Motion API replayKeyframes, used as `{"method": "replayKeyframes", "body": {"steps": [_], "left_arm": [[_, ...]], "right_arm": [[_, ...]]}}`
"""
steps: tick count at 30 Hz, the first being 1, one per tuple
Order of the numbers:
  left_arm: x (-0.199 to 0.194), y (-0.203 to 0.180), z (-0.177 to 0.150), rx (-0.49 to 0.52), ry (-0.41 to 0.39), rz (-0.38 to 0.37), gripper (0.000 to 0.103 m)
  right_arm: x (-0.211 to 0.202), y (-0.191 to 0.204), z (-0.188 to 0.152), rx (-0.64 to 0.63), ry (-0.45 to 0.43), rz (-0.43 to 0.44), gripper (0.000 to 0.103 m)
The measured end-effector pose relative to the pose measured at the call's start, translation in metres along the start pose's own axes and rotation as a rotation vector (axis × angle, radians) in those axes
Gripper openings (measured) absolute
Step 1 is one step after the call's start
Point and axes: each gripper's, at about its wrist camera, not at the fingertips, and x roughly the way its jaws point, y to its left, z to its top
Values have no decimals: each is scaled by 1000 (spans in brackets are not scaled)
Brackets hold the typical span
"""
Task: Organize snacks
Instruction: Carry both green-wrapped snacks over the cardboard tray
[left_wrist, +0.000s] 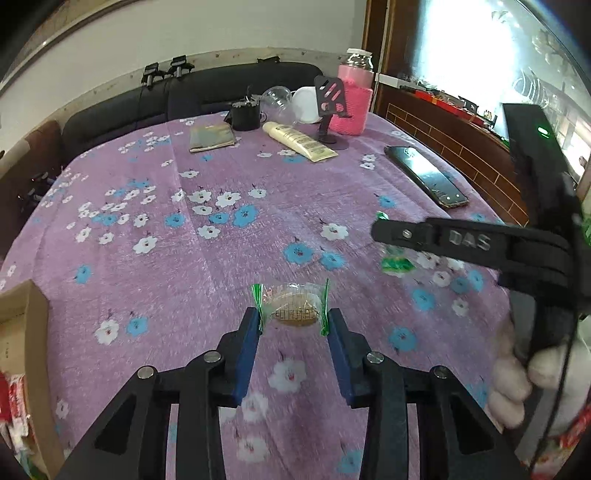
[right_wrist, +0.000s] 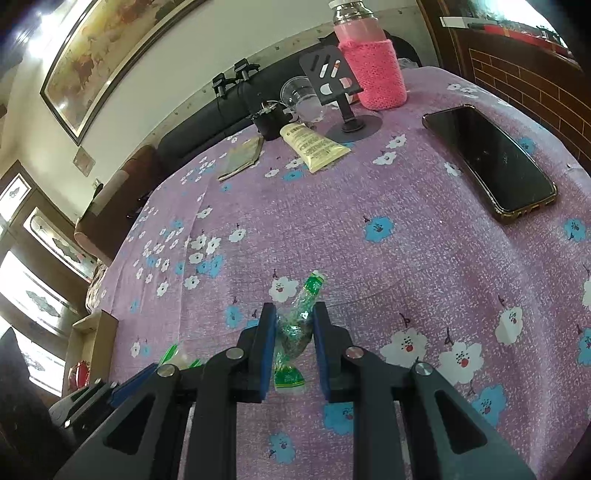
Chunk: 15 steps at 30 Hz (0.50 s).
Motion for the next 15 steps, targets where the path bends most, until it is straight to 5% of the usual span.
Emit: {"method": "replayKeyframes", "body": {"steps": [15], "left_arm": [[-68,15,-41,-93,-80,113,39]], "right_arm": [[-3,30,-16,-113,-19,-22,19]]}}
